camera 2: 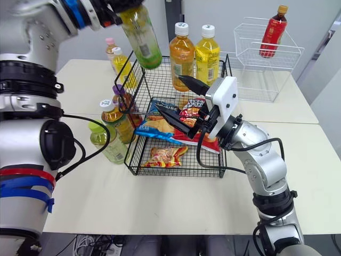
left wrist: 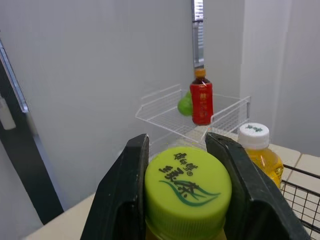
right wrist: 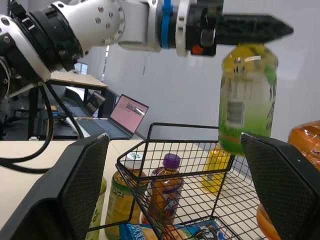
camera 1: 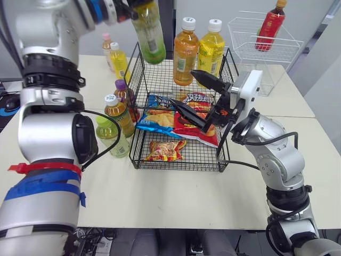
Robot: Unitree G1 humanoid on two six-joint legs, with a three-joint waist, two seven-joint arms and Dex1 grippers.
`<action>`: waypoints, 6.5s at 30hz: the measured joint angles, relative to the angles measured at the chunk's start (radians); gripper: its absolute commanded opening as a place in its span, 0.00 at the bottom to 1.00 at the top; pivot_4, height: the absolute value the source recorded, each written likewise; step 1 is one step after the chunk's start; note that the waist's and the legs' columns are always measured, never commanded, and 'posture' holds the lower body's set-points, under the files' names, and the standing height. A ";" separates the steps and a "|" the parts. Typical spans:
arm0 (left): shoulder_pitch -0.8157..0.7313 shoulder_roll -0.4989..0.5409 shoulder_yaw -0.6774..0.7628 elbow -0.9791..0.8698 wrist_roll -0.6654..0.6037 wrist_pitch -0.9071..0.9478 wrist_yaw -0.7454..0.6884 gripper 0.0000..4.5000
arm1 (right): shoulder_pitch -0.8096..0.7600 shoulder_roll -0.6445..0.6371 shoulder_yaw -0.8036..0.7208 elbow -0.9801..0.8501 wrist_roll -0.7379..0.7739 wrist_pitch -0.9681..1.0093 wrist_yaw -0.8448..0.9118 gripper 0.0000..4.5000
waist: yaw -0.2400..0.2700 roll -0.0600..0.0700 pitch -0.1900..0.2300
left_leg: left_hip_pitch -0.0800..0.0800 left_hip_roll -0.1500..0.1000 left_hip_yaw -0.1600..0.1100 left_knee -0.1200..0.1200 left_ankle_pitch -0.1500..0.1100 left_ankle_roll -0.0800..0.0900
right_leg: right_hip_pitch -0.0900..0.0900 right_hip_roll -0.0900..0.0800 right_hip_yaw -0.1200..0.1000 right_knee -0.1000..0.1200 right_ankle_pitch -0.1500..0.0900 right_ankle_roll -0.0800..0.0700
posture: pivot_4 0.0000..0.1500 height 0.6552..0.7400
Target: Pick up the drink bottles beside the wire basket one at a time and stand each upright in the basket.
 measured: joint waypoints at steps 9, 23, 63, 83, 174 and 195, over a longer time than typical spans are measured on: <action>0.008 -0.049 -0.006 0.175 0.055 -0.142 0.021 0.31 | 0.033 -0.008 -0.002 -0.043 -0.020 0.000 -0.048 1.00 | 0.000 0.000 0.000 | -0.001 0.000 0.000 0.000 0.000 0.000 | -0.001 0.000 0.000 0.000 0.000 0.000 | 1.00 1.00; -0.019 -0.075 0.030 0.279 0.052 -0.220 0.018 0.95 | 0.034 -0.008 -0.001 -0.052 -0.031 0.000 -0.068 1.00 | -0.001 0.000 0.000 | 0.000 0.000 0.000 0.001 0.000 0.000 | 0.000 0.000 0.000 0.001 0.000 0.000 | 1.00 1.00; 1.824 0.109 1.134 -1.395 -0.652 0.562 0.214 1.00 | -0.134 -0.158 0.035 0.178 0.253 0.106 0.544 1.00 | 0.033 0.000 -0.002 | 0.012 0.003 0.006 -0.002 -0.003 0.004 | 0.006 0.000 0.006 0.003 -0.001 -0.002 | 1.00 1.00; 1.421 0.175 0.423 -1.305 -0.466 0.323 0.416 1.00 | -0.091 -0.157 0.021 0.093 0.220 0.097 0.425 1.00 | 0.029 0.001 -0.001 | 0.012 0.002 0.008 -0.009 -0.003 0.004 | 0.005 0.001 0.007 -0.004 -0.001 -0.001 | 1.00 1.00; 0.163 -0.037 -0.106 -0.370 -0.394 0.226 -0.134 0.31 | 0.114 -0.053 -0.080 -0.122 -0.151 -0.092 -0.111 1.00 | 0.016 0.004 0.002 | 0.006 0.000 0.008 -0.014 0.001 -0.002 | 0.001 0.001 0.007 -0.010 -0.001 -0.001 | 1.00 1.00; 0.154 -0.228 -0.152 -0.193 -0.169 -0.074 -0.304 0.91 | 0.234 -0.088 -0.090 -0.258 -0.160 -0.027 -0.209 1.00 | 0.018 0.004 0.002 | 0.008 0.000 0.008 -0.013 0.001 -0.001 | 0.003 0.002 0.007 -0.010 -0.001 -0.001 | 1.00 1.00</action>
